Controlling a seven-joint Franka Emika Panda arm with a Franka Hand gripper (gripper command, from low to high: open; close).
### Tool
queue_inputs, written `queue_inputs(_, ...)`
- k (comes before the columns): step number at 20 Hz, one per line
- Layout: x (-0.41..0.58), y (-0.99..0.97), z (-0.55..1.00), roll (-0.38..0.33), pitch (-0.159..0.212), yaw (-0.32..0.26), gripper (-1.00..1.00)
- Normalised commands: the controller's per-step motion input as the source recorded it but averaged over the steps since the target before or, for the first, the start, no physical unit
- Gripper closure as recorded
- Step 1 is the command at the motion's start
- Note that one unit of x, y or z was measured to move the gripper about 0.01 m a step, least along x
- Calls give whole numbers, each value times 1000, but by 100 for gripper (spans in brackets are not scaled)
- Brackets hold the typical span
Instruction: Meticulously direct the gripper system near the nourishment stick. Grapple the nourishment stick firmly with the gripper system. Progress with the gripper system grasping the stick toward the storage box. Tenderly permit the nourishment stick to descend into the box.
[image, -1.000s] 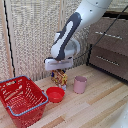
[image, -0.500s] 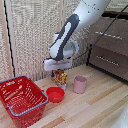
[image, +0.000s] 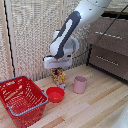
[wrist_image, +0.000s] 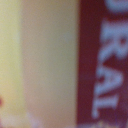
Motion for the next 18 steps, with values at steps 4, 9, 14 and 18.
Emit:
queue_inputs(4, 105, -37, 655, 42, 77, 1, 100)
queue_inputs(9, 190, -38, 948, 55, 74, 4, 100)
queue_inputs(14, 88, 97, 981, 48, 58, 0, 100)
queue_inputs(18, 0, 357, 911, 64, 68, 0, 100)
